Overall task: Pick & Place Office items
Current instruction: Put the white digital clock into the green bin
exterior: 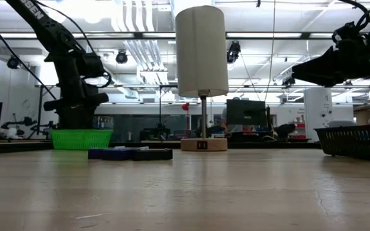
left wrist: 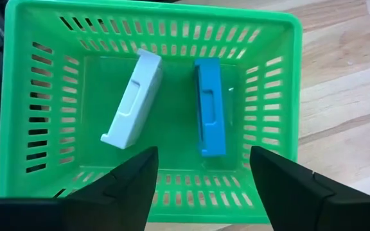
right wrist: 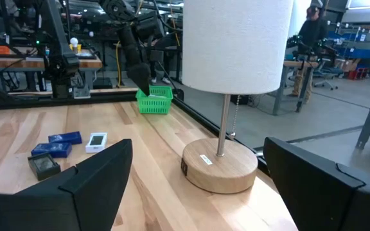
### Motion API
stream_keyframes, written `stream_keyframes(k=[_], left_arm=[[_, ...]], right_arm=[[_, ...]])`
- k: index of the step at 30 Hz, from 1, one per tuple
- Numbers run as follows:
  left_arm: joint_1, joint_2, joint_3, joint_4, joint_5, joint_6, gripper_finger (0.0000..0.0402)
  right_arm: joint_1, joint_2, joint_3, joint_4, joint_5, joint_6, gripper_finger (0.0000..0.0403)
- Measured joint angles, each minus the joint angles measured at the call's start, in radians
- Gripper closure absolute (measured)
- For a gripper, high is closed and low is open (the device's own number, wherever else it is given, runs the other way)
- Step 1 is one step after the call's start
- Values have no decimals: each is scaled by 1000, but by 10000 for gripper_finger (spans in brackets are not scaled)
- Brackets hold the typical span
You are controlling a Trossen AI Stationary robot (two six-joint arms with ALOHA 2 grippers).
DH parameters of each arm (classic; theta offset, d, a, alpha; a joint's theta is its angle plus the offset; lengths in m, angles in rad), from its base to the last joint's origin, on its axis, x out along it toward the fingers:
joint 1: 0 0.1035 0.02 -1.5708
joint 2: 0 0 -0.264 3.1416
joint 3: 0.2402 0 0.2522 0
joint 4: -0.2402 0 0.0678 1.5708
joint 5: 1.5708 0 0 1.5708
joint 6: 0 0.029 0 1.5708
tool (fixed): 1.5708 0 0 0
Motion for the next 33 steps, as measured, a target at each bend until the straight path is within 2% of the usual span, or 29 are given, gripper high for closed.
stream_keyframes(k=[7,18,26,33], left_arm=[[0,0,0,0,0,-1,125],[-14,-12,26,0,76,41,123],[-104,-72,81,-4,82,70,123],[-243,-112,98,-4,87,131,124]], right_arm=[[0,0,0,0,0,0,60],[0,0,0,0,0,0,53],[0,0,0,0,0,0,60],[0,0,0,0,0,0,53]])
